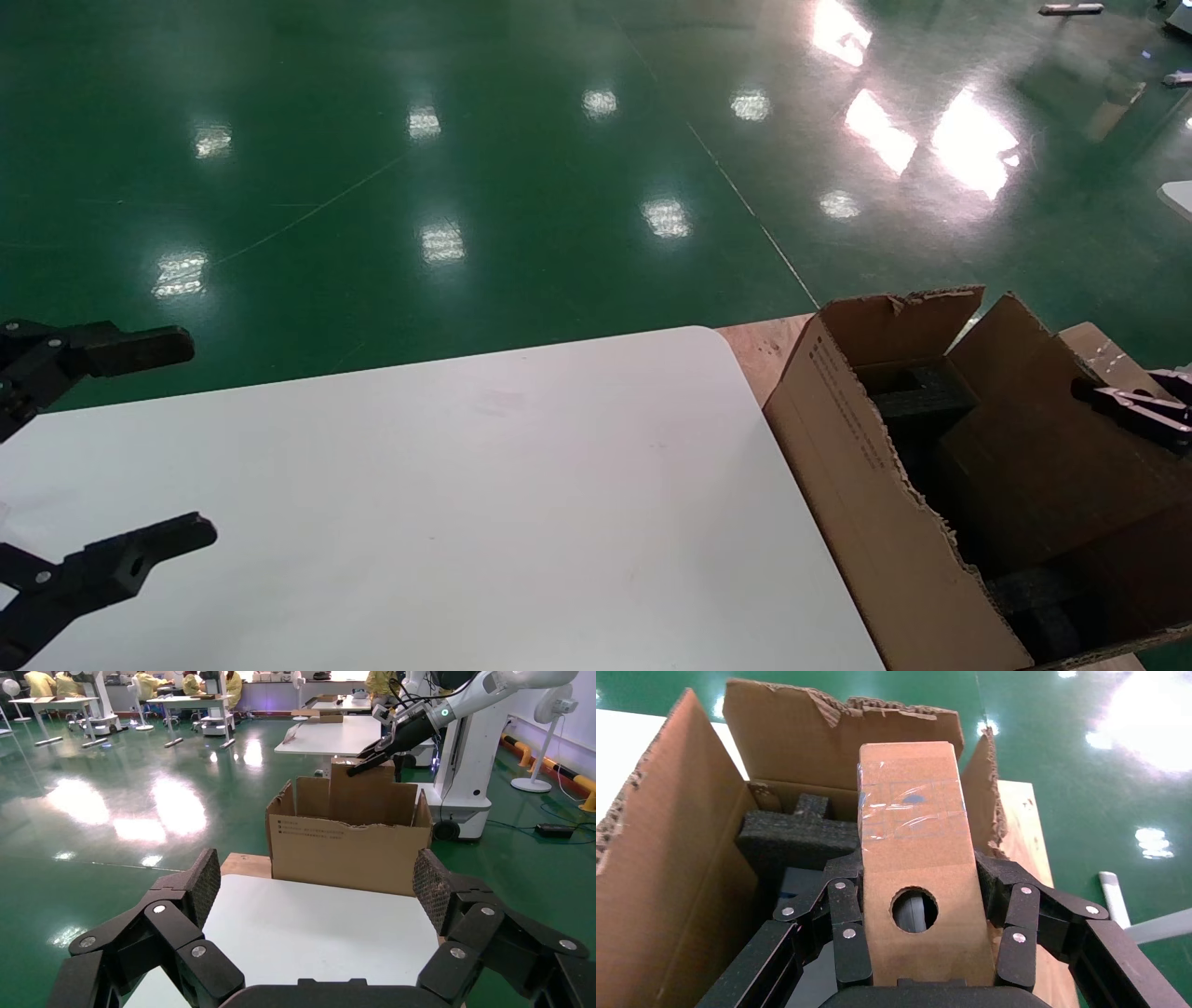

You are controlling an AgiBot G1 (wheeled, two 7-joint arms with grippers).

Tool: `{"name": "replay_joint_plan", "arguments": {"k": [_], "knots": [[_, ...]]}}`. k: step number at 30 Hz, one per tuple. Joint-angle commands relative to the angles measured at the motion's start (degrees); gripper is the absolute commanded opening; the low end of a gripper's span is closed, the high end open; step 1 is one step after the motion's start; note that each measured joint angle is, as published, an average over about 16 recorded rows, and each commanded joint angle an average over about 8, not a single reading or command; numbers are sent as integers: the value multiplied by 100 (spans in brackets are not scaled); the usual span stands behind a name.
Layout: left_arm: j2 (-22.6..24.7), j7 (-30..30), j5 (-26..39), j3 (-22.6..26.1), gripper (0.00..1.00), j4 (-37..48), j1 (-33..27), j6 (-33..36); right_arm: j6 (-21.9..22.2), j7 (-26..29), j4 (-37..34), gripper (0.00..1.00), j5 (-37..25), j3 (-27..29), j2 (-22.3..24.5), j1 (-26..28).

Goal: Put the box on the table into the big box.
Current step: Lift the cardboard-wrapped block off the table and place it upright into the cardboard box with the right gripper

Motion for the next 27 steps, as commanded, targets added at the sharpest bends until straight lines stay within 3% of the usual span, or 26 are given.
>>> {"name": "replay_joint_plan", "arguments": {"k": [1, 27], "knots": [[0, 0, 0, 0, 100, 0, 0, 0, 21, -15, -34, 0, 0, 9, -15, -28], [0, 0, 0, 0, 100, 0, 0, 0, 560, 23, -689, 0, 113, 171, -489, -173]]}}
